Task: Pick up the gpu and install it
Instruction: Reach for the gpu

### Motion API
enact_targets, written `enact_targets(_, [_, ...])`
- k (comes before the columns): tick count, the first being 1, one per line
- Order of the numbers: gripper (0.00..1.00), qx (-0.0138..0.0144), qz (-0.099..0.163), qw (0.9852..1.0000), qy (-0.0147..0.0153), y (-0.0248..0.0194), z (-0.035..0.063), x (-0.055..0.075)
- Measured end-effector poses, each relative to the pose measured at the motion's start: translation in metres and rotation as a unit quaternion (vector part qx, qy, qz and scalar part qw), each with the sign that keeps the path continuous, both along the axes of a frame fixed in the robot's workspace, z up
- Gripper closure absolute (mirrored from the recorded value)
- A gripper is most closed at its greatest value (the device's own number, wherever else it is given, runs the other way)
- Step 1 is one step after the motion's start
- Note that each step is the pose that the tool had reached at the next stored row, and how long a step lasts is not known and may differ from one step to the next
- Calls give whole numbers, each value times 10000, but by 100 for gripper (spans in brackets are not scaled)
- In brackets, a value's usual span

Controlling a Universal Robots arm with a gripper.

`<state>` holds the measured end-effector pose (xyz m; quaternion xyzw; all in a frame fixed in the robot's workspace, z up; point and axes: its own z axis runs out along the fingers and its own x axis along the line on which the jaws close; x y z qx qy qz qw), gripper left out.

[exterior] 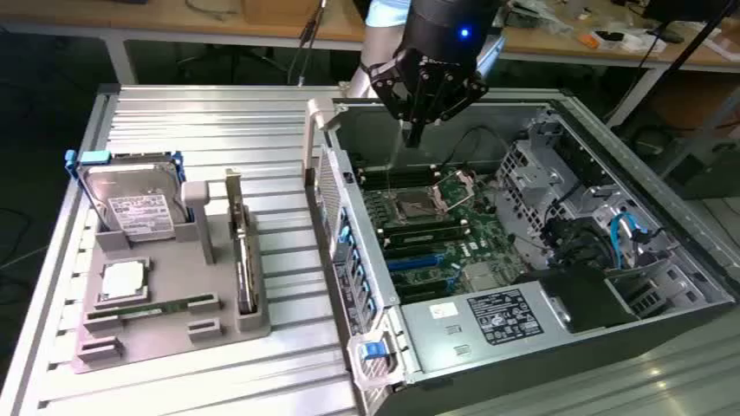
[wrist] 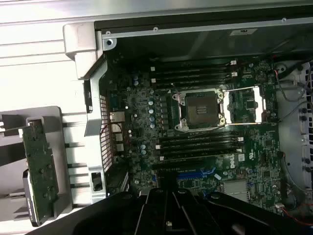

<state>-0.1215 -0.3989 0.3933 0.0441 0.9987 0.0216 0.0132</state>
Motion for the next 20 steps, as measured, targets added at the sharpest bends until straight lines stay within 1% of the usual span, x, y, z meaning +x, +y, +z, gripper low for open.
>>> enact_targets(11, [89,0,-26,10000,0,0,-1,-2])
enact_targets(20, [89,0,-26,10000,0,0,-3,-60])
